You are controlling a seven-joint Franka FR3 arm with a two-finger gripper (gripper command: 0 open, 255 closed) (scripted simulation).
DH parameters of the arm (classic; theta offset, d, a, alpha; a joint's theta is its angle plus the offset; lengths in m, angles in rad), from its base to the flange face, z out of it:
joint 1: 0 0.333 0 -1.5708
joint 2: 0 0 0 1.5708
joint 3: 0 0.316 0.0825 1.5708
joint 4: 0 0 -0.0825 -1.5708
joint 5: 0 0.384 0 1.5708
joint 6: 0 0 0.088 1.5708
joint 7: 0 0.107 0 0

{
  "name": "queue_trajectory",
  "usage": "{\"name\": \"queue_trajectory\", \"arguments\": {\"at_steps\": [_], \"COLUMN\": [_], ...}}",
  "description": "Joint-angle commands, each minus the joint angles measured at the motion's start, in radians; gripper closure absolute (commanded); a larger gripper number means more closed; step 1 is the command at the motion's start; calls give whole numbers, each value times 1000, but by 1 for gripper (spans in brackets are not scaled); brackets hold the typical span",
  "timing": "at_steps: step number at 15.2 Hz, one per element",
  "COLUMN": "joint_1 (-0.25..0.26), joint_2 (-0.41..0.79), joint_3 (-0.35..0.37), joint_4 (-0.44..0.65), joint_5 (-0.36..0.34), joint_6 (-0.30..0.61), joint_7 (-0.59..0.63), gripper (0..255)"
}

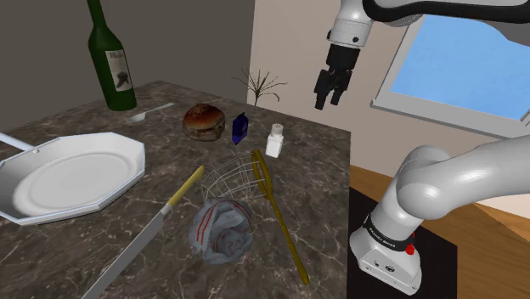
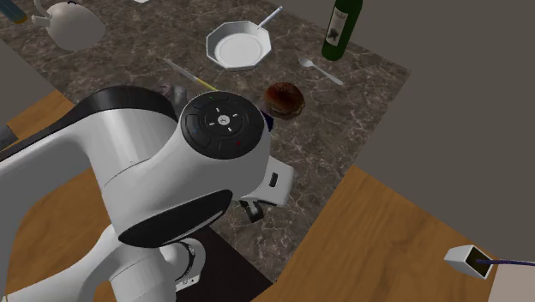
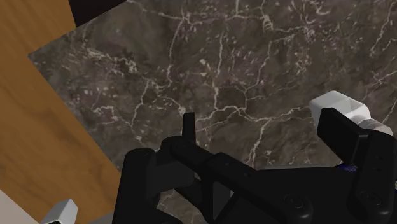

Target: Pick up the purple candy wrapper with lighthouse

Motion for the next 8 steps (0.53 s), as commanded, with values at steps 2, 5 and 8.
{"name": "queue_trajectory", "arguments": {"at_steps": [2,5,8], "joint_1": [9,34,56], "joint_2": [26,107,192], "joint_3": [14,54,93], "joint_4": [8,40,82], "joint_5": [11,42,65], "joint_6": [21,82,137], "joint_7": [11,42,72], "gripper": [0,0,0]}}
